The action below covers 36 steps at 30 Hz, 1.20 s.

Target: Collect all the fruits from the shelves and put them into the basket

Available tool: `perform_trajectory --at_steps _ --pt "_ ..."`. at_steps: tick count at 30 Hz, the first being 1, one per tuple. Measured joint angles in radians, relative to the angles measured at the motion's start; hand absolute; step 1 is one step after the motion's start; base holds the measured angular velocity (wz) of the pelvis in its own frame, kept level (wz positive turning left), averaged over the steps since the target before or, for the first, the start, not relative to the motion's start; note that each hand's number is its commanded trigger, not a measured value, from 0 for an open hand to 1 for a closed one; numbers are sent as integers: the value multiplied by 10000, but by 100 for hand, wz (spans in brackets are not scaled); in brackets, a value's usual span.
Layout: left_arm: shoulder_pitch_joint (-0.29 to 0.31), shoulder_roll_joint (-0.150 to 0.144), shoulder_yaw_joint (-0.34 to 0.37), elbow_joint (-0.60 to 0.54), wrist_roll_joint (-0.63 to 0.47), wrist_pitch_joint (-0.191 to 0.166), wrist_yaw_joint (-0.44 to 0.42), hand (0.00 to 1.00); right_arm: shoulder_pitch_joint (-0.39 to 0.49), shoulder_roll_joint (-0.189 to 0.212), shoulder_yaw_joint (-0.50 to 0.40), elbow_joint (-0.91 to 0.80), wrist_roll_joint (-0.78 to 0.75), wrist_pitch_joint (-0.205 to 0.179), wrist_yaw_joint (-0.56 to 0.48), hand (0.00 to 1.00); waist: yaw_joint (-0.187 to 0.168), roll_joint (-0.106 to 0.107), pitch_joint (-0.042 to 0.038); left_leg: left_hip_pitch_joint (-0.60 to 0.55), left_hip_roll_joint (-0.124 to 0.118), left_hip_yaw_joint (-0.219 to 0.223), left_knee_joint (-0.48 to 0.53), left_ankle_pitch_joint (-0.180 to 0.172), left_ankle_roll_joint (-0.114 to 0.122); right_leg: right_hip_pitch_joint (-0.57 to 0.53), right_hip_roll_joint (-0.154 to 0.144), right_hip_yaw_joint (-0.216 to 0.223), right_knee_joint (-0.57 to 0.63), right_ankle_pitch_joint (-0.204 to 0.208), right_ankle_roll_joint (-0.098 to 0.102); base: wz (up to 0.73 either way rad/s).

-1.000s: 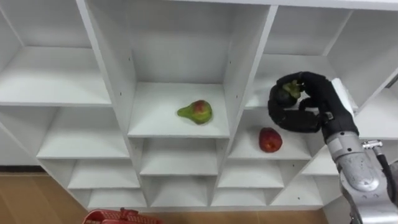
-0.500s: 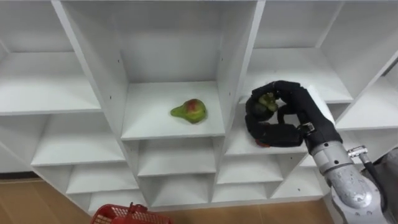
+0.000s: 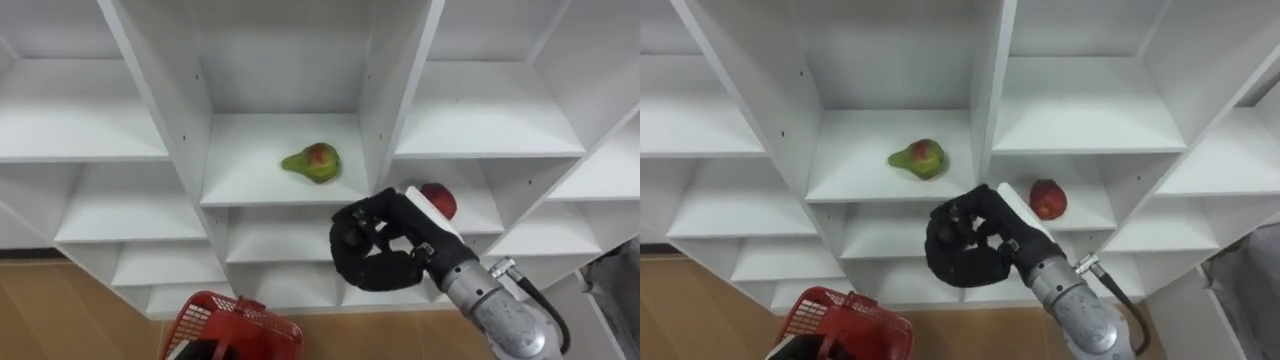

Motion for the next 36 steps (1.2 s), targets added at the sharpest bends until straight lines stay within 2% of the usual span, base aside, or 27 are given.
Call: perform_trajectory --at_steps 1,3,5,12,16,19,21,24,31,36 --pt "-91 -53 -18 -205 -18 -75 1 100 -137 48 26 364 -209 -2 -62 100 25 46 46 -213 3 -4 96 0 1 -207 -12 0 126 1 -2 0" --pt "-261 -71 -257 -256 -47 -260 14 100 -302 114 143 955 -432 -3 -146 100 75 103 85 -394 -5 12 97 23 28 -468 -31 10 249 6 -11 0" --pt "-327 -78 -557 -259 -223 -412 10 100 -338 129 322 1445 -514 -3 -162 100 103 115 86 -585 -17 10 95 54 39 -675 -49 7 295 5 -12 0" --pt "-590 -96 -687 -233 -241 -419 -118 100 -840 150 554 2595 -500 -33 -444 100 95 -8 78 -856 -34 -6 228 82 51 -849 -81 -27 279 7 -13 2" --pt "-1018 -152 -822 -225 -465 -520 -303 100 -1552 279 701 3861 -494 -131 -515 100 136 19 86 -1154 -20 -40 356 82 51 -1096 -82 -98 343 18 -32 3" --pt "-1115 -232 -835 -260 -845 -594 -538 100 -1847 378 685 4444 -508 -143 -637 100 161 100 86 -1531 -13 -76 561 81 51 -1447 -115 -215 476 32 -54 2" --pt "-1133 -274 -887 -259 -885 -606 -623 100 -1903 497 680 4691 -633 -147 -887 100 125 154 106 -1596 -14 -149 570 82 50 -1518 -185 -283 542 32 -58 5" --pt "-1149 -305 -1083 -258 -1117 -772 -689 100 -2056 659 709 5061 -823 -384 -1102 100 134 203 130 -1730 -19 -167 600 83 51 -1684 -204 -297 660 26 -62 0" --pt "-1271 -322 -1495 -256 -1400 -897 -907 100 -2299 667 736 5785 -895 -559 -1472 100 125 228 153 -1889 -52 -176 624 158 125 -1857 -332 -408 795 3 -50 4" --pt "-1487 -325 -1927 -255 -1547 -917 -962 100 -2327 682 983 6145 -890 -576 -1677 100 242 241 166 -1978 -60 -180 619 174 136 -1926 -331 -391 768 4 -43 0"
